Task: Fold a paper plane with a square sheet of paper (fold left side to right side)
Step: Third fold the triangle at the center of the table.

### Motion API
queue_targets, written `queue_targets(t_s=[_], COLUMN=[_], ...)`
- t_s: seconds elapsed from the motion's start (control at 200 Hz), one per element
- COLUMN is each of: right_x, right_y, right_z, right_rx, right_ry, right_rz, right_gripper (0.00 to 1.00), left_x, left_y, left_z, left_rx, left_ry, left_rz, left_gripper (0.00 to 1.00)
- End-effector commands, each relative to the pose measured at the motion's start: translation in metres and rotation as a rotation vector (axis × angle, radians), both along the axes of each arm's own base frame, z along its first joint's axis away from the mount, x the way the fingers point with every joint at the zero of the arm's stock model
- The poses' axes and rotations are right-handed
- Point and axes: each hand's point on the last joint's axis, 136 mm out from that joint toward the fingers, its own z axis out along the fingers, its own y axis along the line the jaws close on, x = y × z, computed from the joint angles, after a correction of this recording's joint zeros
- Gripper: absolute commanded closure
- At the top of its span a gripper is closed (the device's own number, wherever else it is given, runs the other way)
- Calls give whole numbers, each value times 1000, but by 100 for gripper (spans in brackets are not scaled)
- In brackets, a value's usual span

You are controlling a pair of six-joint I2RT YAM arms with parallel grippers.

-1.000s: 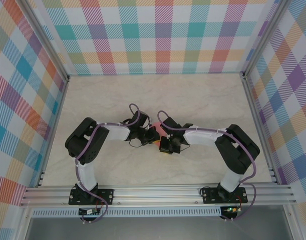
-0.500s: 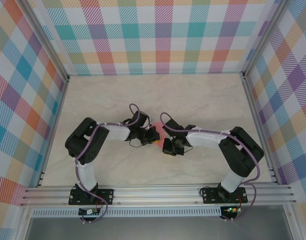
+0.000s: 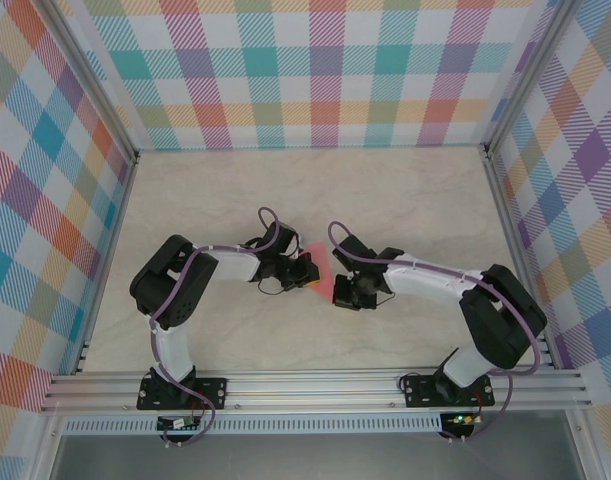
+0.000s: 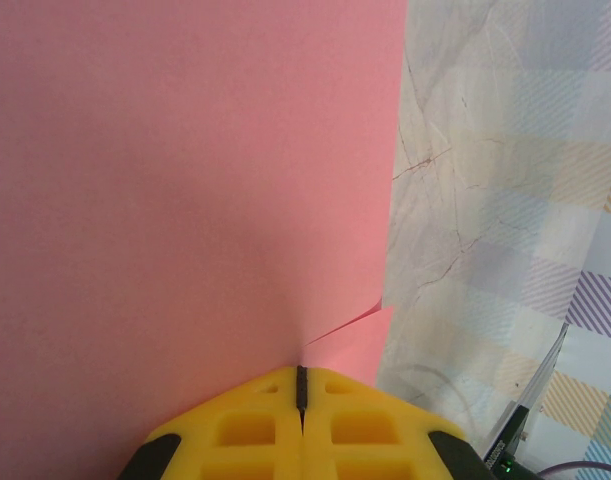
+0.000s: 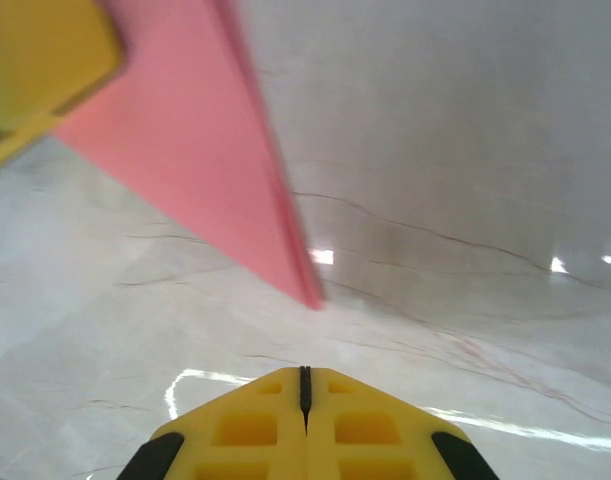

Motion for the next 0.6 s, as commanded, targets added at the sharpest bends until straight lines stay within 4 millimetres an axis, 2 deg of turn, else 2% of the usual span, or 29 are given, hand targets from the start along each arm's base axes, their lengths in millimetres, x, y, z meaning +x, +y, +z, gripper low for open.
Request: queue_targets(t_s=[0.0,0.13,0.205,0.35,0.6], right_x=[9,21,24,19,-7], right_y=[18,29,28,13,-17], right_z=[-5,-12,-15,-26,-43], right_rx=[20,20,-4,-84,-155], right_ry=[3,2,2,31,112], right_rz=[17,20,19,-4,-38], right_gripper=[97,97,97,97,97], left_x=[-7,-8,-7,-7,-7], left_y=[17,17,16,17,19], left_z=[-21,-21,-19,-20,-21], left_rx=[85,85,84,86,95], left_ry=[28,29,27,27,26], left_rz=[21,19,19,20,19], left_gripper=[98,98,98,98,99])
